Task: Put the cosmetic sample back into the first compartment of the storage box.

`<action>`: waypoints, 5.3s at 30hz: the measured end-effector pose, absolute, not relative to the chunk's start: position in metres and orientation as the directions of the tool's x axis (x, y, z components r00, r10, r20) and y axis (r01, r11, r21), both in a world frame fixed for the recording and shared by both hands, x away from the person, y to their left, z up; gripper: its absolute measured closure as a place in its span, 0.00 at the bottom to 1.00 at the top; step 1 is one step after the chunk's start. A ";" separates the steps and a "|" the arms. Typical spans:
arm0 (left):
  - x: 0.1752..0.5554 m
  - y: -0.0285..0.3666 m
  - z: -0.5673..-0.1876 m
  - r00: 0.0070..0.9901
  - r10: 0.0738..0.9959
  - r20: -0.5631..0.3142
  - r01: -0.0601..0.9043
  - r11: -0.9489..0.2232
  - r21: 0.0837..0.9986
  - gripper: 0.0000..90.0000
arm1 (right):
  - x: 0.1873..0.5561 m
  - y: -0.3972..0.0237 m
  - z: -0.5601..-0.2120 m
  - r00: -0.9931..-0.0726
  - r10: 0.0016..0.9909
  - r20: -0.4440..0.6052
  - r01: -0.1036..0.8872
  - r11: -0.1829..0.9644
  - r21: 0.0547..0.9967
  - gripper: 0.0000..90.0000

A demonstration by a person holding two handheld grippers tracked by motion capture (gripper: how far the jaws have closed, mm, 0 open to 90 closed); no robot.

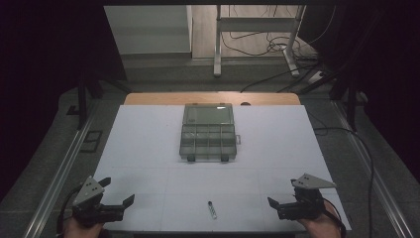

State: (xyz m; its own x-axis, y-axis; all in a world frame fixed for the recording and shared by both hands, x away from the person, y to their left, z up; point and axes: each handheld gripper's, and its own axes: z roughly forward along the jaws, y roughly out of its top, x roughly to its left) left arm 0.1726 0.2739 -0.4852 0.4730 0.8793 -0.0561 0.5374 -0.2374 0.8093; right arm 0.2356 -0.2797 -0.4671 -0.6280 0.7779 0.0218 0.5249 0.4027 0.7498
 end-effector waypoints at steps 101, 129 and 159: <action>0.175 0.270 -0.486 0.471 0.881 -0.038 0.560 -0.266 0.785 0.02 | 0.261 -0.123 -0.491 -0.846 0.525 0.093 0.484 0.682 0.549 0.33; 0.175 0.269 -0.486 0.471 0.882 -0.017 0.558 -0.283 0.780 0.02 | 0.247 -0.095 -0.511 -0.907 0.420 0.032 0.385 0.796 0.467 0.89; 0.176 0.268 -0.487 0.470 0.883 -0.020 0.564 -0.283 0.776 0.02 | 0.272 -0.113 -0.483 -0.878 0.469 0.101 0.427 0.667 0.611 0.90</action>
State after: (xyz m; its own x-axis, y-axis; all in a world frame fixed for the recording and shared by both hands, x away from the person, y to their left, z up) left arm 0.1757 0.2681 -0.4866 0.4698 0.8825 -0.0196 0.5640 -0.2831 0.7757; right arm 0.2718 -0.1130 -0.4833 -0.8776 0.4685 0.1013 0.4267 0.6672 0.6106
